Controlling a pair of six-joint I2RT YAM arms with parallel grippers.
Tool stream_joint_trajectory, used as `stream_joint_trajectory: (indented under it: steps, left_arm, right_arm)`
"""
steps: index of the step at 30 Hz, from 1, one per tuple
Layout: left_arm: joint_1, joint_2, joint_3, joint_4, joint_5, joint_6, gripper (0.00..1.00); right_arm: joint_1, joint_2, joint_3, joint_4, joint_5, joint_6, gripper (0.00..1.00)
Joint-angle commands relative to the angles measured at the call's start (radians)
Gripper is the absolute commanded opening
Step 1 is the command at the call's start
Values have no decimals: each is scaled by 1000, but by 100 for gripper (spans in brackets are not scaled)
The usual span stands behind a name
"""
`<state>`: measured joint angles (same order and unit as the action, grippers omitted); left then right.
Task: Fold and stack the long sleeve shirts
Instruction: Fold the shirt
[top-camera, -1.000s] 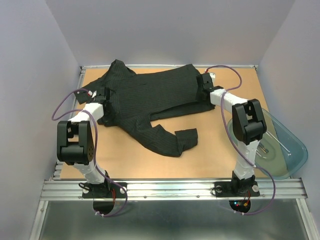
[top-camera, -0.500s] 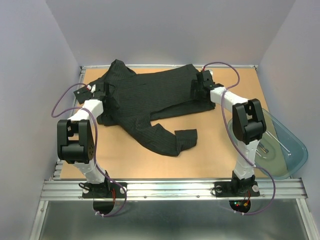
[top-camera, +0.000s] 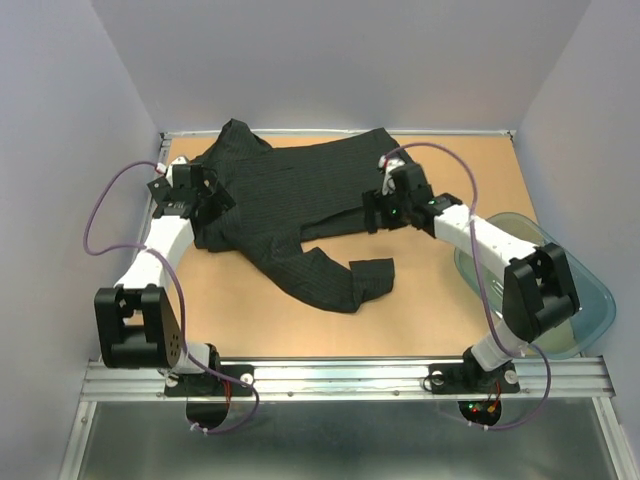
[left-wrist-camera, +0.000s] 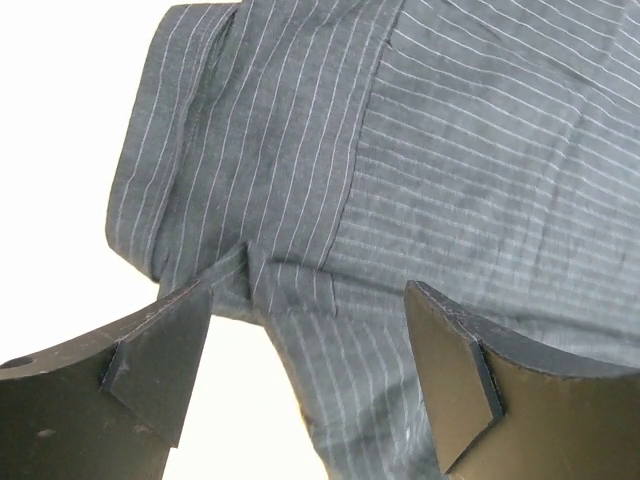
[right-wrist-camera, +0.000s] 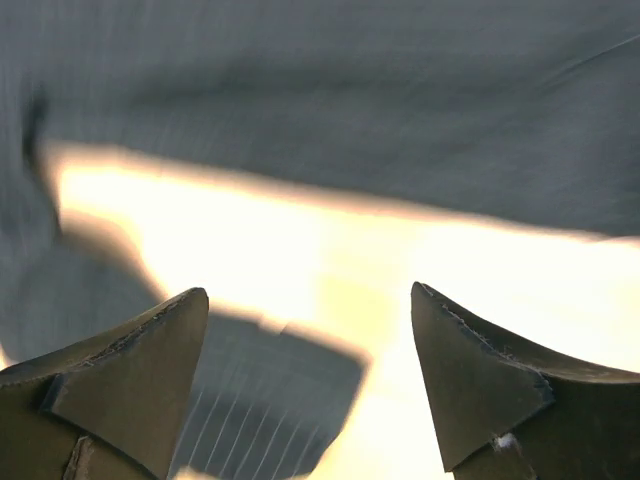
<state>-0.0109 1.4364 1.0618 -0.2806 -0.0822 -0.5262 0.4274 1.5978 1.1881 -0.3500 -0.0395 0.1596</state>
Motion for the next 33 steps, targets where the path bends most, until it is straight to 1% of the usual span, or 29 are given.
stream_joint_trajectory:
  steps: [1, 2, 3, 5, 6, 10, 14, 15, 17, 18, 20, 25, 28, 33]
  left_arm:
    - [2, -115, -120, 23, 57, 58, 89]
    - [3, -134, -146, 30, 67, 61, 89]
    - [2, -152, -196, 38, 71, 61, 88]
    - [2, -204, -242, 64, 70, 61, 88]
    - [2, -223, -287, 90, 68, 64, 88]
    - [2, -278, -356, 130, 58, 75, 87]
    - [2, -295, -379, 150, 30, 86, 87]
    - [2, -295, -390, 164, 12, 88, 87]
    - [2, -286, -387, 161, -5, 94, 87]
    - [2, -280, -381, 158, -5, 94, 87]
    - [3, -277, -381, 161, -7, 92, 87]
    - [2, -268, -376, 159, -25, 92, 87]
    - [2, -255, -370, 152, -30, 92, 86]
    - [2, -248, -367, 152, -27, 91, 86]
  right_arm:
    - [121, 2, -85, -115, -75, -80, 87]
    - [134, 10, -88, -130, -97, -81, 86]
    - [143, 17, -84, -150, -150, -80, 86]
    - [166, 43, -76, -198, -178, -74, 83]
    - [195, 50, -77, -207, -169, -78, 82]
    - [270, 74, -78, -247, -93, -121, 81]
    - [287, 91, -73, -261, -34, -132, 78]
    - [289, 103, -71, -261, -2, -134, 74]
    - [289, 116, -56, -268, 36, -147, 72]
    - [289, 120, -47, -273, 97, -150, 70]
    - [289, 129, -24, -280, 136, -152, 67]
    - [287, 162, 11, -284, 231, -230, 66]
    - [287, 175, 42, -285, 225, -258, 66]
    - [283, 120, 91, -284, 141, -273, 66]
